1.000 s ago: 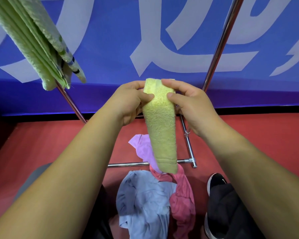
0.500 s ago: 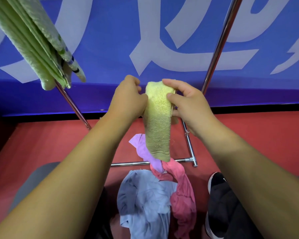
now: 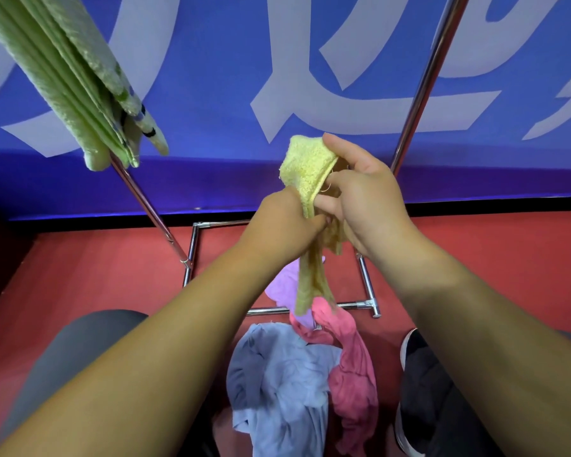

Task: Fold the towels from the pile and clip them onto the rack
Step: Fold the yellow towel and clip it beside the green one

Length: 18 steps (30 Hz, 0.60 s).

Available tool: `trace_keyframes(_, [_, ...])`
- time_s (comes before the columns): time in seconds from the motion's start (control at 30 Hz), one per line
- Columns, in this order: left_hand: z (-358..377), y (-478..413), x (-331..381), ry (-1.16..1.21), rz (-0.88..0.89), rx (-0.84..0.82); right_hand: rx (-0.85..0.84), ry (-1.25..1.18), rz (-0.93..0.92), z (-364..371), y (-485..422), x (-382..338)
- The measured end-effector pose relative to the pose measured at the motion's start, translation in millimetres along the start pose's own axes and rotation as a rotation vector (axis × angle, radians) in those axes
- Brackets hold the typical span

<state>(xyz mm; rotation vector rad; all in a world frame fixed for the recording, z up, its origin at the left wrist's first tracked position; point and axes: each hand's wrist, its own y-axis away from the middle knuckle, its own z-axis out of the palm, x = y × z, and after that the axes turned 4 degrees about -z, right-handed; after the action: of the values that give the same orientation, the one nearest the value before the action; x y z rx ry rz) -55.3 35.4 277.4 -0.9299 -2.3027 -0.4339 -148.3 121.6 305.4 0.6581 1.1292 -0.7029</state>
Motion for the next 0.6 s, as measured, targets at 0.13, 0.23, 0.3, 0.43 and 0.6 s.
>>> trace_keyframes(0.13, [2.7, -5.9, -0.9, -0.03, 0.016, 0.11, -0.002, -0.045, 0.006, -1.5, 0.7, -3.8])
trace_keyframes(0.23, [2.5, -8.6, -1.9, -0.045, 0.001, 0.1, 0.001, 0.036, -0.031, -5.9, -4.9, -0.3])
trace_keyframes(0.3, [2.9, -9.3, -2.5, -0.059, 0.003, 0.089, 0.017, 0.226, -0.116, -10.5, -11.3, 5.9])
trace_keyframes(0.43, [2.3, -9.7, -1.7, -0.074, 0.02, 0.097, -0.012, 0.811, -0.361, -21.3, -17.1, 13.4])
trace_keyframes(0.6, [-3.4, -8.9, -0.8, -0.107, 0.048, 0.075, -0.014, 1.081, -0.403, -36.6, -24.3, 25.8])
